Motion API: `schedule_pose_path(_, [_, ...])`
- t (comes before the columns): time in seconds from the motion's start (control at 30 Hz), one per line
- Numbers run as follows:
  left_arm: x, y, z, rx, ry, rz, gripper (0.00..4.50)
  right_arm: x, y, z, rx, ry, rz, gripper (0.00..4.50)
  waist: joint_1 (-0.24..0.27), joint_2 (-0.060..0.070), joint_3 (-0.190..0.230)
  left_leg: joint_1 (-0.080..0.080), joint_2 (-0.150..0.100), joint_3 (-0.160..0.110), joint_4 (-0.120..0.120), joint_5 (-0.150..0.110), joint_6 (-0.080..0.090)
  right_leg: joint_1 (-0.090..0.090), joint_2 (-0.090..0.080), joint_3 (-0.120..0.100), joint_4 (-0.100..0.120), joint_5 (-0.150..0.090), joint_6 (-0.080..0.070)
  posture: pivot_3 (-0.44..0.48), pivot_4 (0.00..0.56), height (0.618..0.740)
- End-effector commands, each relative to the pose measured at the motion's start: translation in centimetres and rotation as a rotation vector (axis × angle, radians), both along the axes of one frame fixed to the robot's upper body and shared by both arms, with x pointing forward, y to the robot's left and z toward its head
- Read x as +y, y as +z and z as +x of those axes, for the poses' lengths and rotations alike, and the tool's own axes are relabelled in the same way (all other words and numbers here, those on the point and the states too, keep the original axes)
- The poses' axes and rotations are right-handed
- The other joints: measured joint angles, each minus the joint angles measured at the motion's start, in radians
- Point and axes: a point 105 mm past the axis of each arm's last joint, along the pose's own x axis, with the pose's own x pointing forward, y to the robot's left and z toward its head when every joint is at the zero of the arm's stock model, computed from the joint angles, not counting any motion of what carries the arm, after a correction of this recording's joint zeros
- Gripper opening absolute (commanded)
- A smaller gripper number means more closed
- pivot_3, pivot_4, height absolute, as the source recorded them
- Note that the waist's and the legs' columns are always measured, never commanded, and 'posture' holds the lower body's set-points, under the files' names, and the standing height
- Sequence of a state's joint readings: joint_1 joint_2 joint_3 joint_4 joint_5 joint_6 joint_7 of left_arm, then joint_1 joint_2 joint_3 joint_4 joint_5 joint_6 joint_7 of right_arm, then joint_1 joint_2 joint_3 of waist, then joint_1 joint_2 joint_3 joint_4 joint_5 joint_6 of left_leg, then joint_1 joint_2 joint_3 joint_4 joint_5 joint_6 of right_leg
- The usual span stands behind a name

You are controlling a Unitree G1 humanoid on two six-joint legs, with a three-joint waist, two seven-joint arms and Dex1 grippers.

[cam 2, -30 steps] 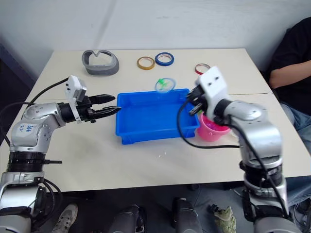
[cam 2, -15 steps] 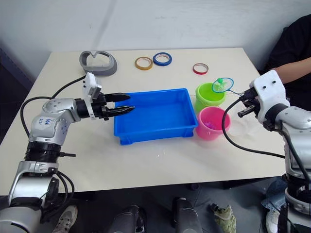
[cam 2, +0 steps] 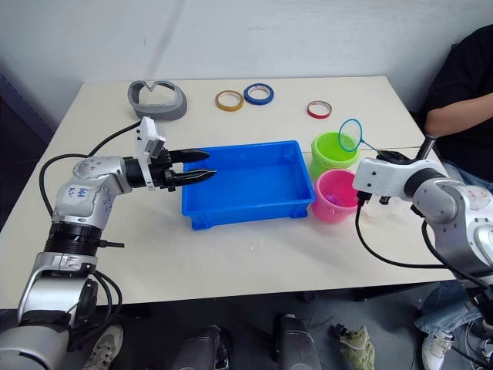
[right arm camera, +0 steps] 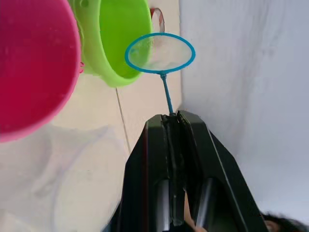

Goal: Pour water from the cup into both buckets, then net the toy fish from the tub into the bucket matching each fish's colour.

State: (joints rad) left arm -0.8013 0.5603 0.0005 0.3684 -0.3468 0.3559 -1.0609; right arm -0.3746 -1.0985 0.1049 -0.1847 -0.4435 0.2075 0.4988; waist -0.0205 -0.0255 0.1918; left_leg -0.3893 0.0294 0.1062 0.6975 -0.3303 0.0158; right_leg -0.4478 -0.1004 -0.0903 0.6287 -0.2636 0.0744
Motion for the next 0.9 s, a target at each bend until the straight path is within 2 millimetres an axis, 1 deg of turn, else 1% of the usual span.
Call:
schedule_pose_path(0.03, [-0.3,1.5,-0.1,-0.061,-0.015,-0.008,2.97,-0.2,1.7,-0.1,-0.065,0.003,-0.012,0.00,0.000,0.000,0.000,0.000,0.000,0.000,0.000,0.000,0.000,0.000,0.000,0.000,0.000,0.000,0.000,0.000,0.150,0.713])
schedule_pose_path(0.1, [-0.2,1.5,-0.1,-0.062,-0.015,-0.008,2.97,-0.2,2.3,-0.2,-0.075,-0.002,0.069,0.00,0.001,0.000,0.000,0.000,0.000,0.000,0.000,0.000,0.000,0.000,0.000,0.000,0.000,0.000,0.000,0.000,0.150,0.713])
schedule_pose_path(0.17, [0.0,1.6,-0.3,-0.064,-0.017,-0.007,2.97,0.1,3.3,-0.4,-0.078,0.007,0.214,0.00,0.002,0.000,0.000,0.000,0.000,0.000,0.001,0.000,0.000,0.001,0.001,0.000,0.000,0.000,0.000,0.000,0.150,0.713])
schedule_pose_path(0.27, [0.6,2.0,-0.8,-0.066,-0.028,0.000,2.97,1.6,5.4,-1.4,-0.056,0.091,0.437,0.00,0.002,0.000,0.000,0.000,0.001,0.000,0.001,0.000,0.000,0.001,0.002,0.000,0.000,0.000,0.000,0.000,0.150,0.713])
schedule_pose_path(0.37, [1.5,2.5,-1.6,-0.051,-0.050,0.009,2.97,3.1,6.4,-2.3,0.020,0.190,0.592,0.00,0.003,0.000,0.000,0.000,0.001,-0.001,0.001,0.000,0.000,0.001,0.002,-0.001,0.001,0.000,0.000,0.000,0.150,0.713])
schedule_pose_path(0.43, [2.2,2.6,-2.5,-0.028,-0.074,0.047,2.97,4.5,6.6,-3.1,0.114,0.281,0.703,0.00,0.000,0.000,0.000,0.000,0.001,-0.001,0.001,0.000,0.000,0.001,0.002,-0.001,0.001,0.000,0.000,0.000,0.150,0.713])
schedule_pose_path(0.5, [3.1,2.4,-3.3,-0.008,-0.074,0.091,2.97,5.9,6.1,-3.7,0.235,0.358,0.822,0.00,-0.001,0.000,0.000,0.001,0.001,-0.002,0.001,0.000,0.000,0.002,0.001,-0.001,0.000,0.000,0.000,0.000,0.150,0.713])
schedule_pose_path(0.57, [3.8,2.4,-3.9,-0.005,-0.063,0.120,2.97,6.9,5.5,-4.3,0.335,0.407,0.868,0.00,-0.001,0.000,0.000,0.001,0.001,-0.002,0.001,0.000,0.000,0.002,0.000,-0.001,0.000,0.000,0.000,0.000,0.150,0.713])
schedule_pose_path(0.63, [4.4,2.4,-4.5,0.006,-0.046,0.147,2.97,8.1,4.4,-5.5,0.476,0.483,0.899,0.00,0.001,0.000,0.000,0.001,0.001,-0.002,0.001,0.000,0.001,0.002,-0.001,-0.001,0.000,0.000,0.000,0.000,0.150,0.713])
schedule_pose_path(0.67, [4.5,2.4,-4.7,0.010,-0.042,0.154,2.97,8.4,4.1,-5.8,0.513,0.501,0.909,0.00,0.004,0.000,0.000,0.001,0.001,-0.002,0.001,0.000,0.001,0.002,-0.001,-0.001,0.000,0.000,0.000,0.000,0.150,0.713])
schedule_pose_path(0.73, [5.1,2.2,-5.4,0.030,-0.034,0.182,2.97,9.6,2.6,-6.9,0.655,0.548,0.918,0.00,0.011,0.000,0.000,0.000,0.001,-0.003,0.001,0.000,0.001,0.002,-0.001,-0.001,0.000,0.000,0.000,0.000,0.150,0.713])
schedule_pose_path(0.77, [5.4,2.0,-5.9,0.042,-0.033,0.200,2.97,10.3,1.5,-7.8,0.750,0.588,0.908,0.00,0.015,0.000,0.000,0.000,0.001,-0.003,0.001,-0.001,0.001,0.002,-0.001,-0.001,0.000,0.000,0.000,0.000,0.150,0.713])
schedule_pose_path(0.8, [5.6,1.8,-6.2,0.050,-0.033,0.212,2.97,10.8,0.8,-8.5,0.812,0.615,0.900,0.00,0.017,0.000,0.000,0.000,0.001,-0.003,0.001,-0.001,0.001,0.002,-0.001,-0.001,0.000,0.000,0.000,0.000,0.150,0.713])
schedule_pose_path(0.87, [5.8,1.6,-7.1,0.058,-0.045,0.227,2.97,11.9,-1.1,-10.2,0.957,0.683,0.875,0.00,0.019,0.000,0.000,0.000,0.001,-0.003,0.000,-0.001,0.002,0.002,-0.001,0.000,-0.001,0.000,0.000,0.000,0.150,0.713])
schedule_pose_path(0.9, [5.8,1.5,-7.3,0.062,-0.050,0.230,2.97,12.1,-1.7,-10.6,0.996,0.697,0.866,0.00,0.020,0.000,0.000,0.001,0.001,-0.003,0.000,-0.001,0.002,0.002,-0.001,0.000,-0.001,0.000,0.000,0.000,0.150,0.713])
